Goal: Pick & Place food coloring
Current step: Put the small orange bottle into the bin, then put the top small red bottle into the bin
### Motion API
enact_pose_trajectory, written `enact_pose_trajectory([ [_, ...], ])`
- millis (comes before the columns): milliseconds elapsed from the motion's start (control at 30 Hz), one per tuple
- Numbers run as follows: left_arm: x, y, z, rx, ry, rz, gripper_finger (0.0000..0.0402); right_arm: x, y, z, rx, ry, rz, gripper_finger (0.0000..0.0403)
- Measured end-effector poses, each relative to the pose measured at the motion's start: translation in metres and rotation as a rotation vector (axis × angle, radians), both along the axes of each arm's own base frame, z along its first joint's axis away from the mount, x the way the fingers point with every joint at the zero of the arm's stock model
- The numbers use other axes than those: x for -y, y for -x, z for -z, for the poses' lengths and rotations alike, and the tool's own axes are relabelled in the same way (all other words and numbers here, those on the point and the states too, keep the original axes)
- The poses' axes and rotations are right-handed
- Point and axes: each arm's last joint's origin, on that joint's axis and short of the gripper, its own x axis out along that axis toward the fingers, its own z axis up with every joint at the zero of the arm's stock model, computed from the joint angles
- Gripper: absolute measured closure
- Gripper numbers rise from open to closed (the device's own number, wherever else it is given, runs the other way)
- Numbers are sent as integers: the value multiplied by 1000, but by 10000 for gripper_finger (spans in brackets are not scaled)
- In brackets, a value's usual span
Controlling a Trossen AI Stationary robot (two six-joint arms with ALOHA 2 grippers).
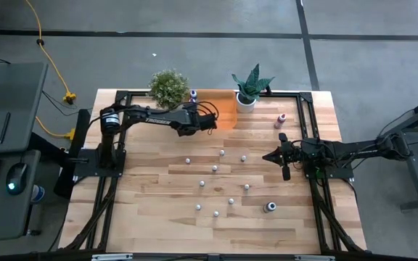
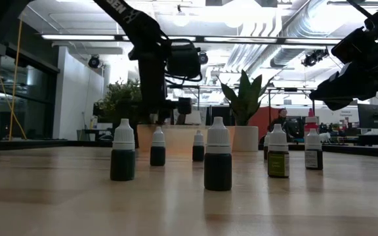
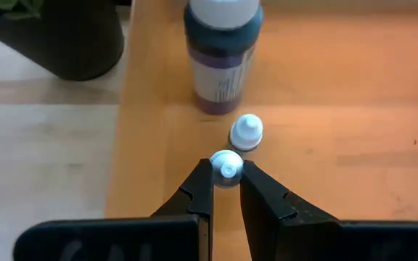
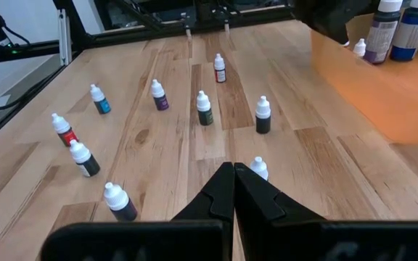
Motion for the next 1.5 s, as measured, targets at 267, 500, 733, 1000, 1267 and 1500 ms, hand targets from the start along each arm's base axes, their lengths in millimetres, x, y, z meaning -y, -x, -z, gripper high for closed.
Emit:
enact_pose_trajectory([
  [267, -1, -2, 3, 2, 0, 11, 348, 0, 0, 0, 0, 0, 0, 402],
  [500, -1, -2, 3, 2, 0, 12, 297, 0, 0, 0, 0, 0, 0, 402],
  [733, -1, -2, 3, 3, -1, 12, 282, 0, 0, 0, 0, 0, 0, 402],
  [1000, 0, 2, -14, 9, -51, 20, 281, 0, 0, 0, 0, 0, 0, 402],
  [1267, 4, 8, -45, 54, -99, 65, 281, 0, 0, 0, 0, 0, 0, 402],
  [1500, 16, 20, -84, 36, -153, 218, 281, 0, 0, 0, 0, 0, 0, 402],
])
